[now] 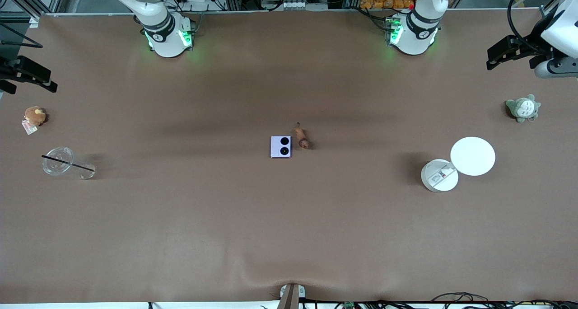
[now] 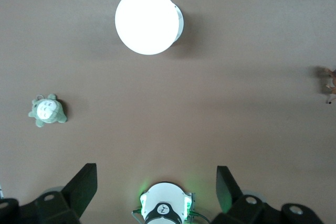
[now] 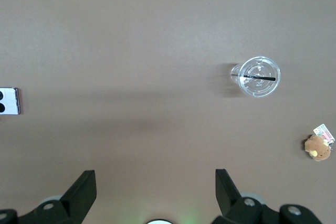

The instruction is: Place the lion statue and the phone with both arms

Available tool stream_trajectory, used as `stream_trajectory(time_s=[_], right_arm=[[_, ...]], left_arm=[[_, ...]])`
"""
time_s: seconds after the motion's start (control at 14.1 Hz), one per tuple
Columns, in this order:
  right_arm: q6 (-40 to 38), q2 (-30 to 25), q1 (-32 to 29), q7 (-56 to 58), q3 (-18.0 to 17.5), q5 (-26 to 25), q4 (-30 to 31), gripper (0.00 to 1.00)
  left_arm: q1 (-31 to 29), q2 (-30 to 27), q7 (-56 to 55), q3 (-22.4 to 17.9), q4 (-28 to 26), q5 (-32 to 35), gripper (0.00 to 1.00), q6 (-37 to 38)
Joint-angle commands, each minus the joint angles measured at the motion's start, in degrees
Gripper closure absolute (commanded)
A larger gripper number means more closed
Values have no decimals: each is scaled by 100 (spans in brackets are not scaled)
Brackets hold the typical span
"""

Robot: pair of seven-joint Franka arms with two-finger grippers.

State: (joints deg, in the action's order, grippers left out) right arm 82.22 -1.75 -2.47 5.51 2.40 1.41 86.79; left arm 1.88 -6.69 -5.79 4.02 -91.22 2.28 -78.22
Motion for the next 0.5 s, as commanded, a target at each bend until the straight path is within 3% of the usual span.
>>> stream_trajectory(time_s=[0.0,0.43], right_arm=[[5,-44,-61,-6,-29,-61,31,0],[-101,113,-114,20,-29,-9,-249,0]], left_arm=[[23,1,-9,38,104,176,0,43],[-13,300,35,29,341,159,0,43]])
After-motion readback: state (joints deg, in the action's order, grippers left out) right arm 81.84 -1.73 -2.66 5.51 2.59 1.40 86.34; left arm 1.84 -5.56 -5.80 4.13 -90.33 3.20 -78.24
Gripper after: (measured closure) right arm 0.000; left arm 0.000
